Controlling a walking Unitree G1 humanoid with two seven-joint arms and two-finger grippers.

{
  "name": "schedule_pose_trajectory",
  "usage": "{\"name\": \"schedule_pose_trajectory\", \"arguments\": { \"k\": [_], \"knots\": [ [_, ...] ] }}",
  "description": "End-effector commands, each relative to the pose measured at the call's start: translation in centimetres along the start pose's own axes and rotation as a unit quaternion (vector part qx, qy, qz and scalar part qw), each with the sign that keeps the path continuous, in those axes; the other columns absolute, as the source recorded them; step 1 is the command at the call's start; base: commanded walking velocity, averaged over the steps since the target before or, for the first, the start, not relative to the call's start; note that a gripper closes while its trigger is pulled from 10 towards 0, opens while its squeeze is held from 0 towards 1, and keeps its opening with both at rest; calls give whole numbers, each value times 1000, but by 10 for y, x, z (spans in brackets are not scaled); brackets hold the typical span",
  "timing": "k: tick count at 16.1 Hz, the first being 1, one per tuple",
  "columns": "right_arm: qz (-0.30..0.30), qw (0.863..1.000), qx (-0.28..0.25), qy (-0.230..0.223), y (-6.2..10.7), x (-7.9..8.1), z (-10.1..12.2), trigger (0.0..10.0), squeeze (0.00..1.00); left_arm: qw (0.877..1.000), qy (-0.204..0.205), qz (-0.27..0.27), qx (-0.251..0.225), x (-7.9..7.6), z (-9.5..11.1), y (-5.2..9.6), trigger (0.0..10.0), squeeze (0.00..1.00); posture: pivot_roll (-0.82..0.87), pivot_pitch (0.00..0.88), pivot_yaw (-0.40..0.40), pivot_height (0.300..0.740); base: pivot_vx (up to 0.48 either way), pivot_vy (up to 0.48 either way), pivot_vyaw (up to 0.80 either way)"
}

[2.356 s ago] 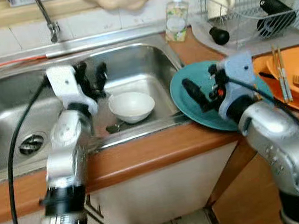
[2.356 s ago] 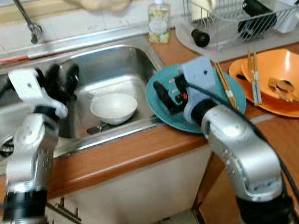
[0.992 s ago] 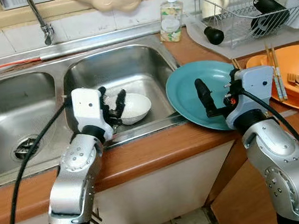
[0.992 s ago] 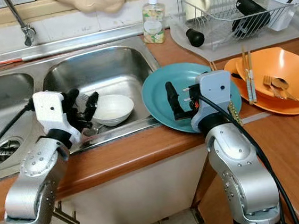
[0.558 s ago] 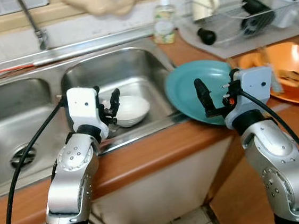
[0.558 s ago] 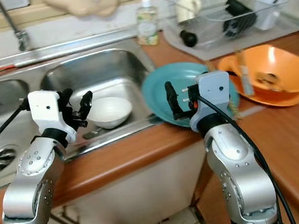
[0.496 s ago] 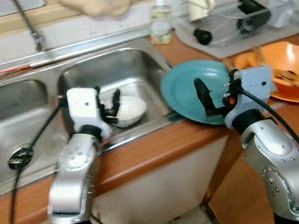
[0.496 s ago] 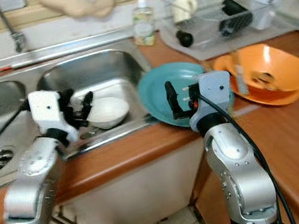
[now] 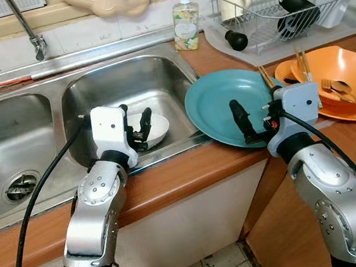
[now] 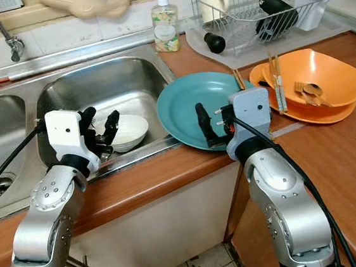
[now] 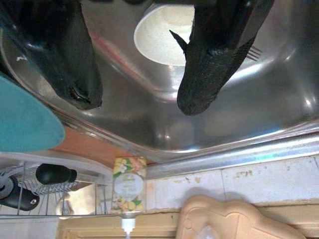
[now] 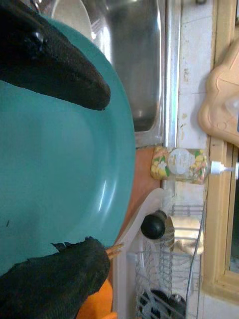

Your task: Kitchen organization

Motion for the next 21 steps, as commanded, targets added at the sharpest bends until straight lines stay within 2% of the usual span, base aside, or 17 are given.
{"name": "schedule_pose_trajectory", "arguments": {
  "k": [1,3,5,8,11,14,15,16,17,19,20,21],
  "knots": [
    [0,1000,12,5,-2,-1,-5,10000,1000,1000,-14,-1,13,1,-8,1,10000,0,-50,0,62,740,0,0,0],
    [-25,999,17,-13,-3,-8,-3,10000,1000,1000,5,12,7,5,-5,2,10000,0,-50,0,61,740,0,0,0],
    [-35,999,26,13,-3,-16,-6,10000,1000,1000,-12,2,15,3,-10,3,10000,0,-45,0,52,740,0,0,0],
    [-30,1000,2,0,-8,-15,7,10000,1000,1000,-12,-2,15,3,-11,3,10000,0,-46,0,59,740,0,0,0],
    [-44,999,4,16,-9,-21,9,10000,1000,999,-19,-25,11,-1,-8,5,10000,0,-42,0,63,740,0,0,0],
    [-39,998,25,39,-8,-29,5,10000,1000,998,-37,-49,21,-3,-14,5,10000,0,-43,0,60,740,0,0,0],
    [-45,997,49,46,-10,-39,8,10000,1000,997,-34,-69,10,-2,-7,4,10000,0,-46,0,67,740,0,0,0],
    [-40,996,62,54,-10,-43,8,10000,1000,996,-34,-79,7,-2,-6,3,10000,0,-48,0,72,740,0,0,0],
    [-41,995,72,63,-10,-49,8,10000,1000,994,-50,-92,9,-3,-7,2,10000,0,-50,0,68,740,0,0,0],
    [-33,994,91,55,-10,-53,9,10000,1000,993,-54,-105,1,-2,-1,0,10000,0,-49,0,61,740,0,0,0],
    [-26,994,100,44,-11,-52,10,10000,773,993,-55,-109,-1,-2,1,-1,10000,0,-50,0,61,740,0,0,0],
    [-25,994,101,42,-12,-52,10,10000,149,992,-57,-113,-1,-3,1,-1,10000,0,-49,0,60,740,0,0,0]
  ]
}}
Point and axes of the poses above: a point about 5 cm out from each wrist's last joint towards the gripper, its own y axis pointing back from the gripper into the wrist, its own z axis along the axis of the wrist's last joint, x = y × z, the point moved 5 cm from there along -y, pointing out of the wrist towards the gripper, and after that the axes turned 3 degrees about -y, right-handed, at the moved point
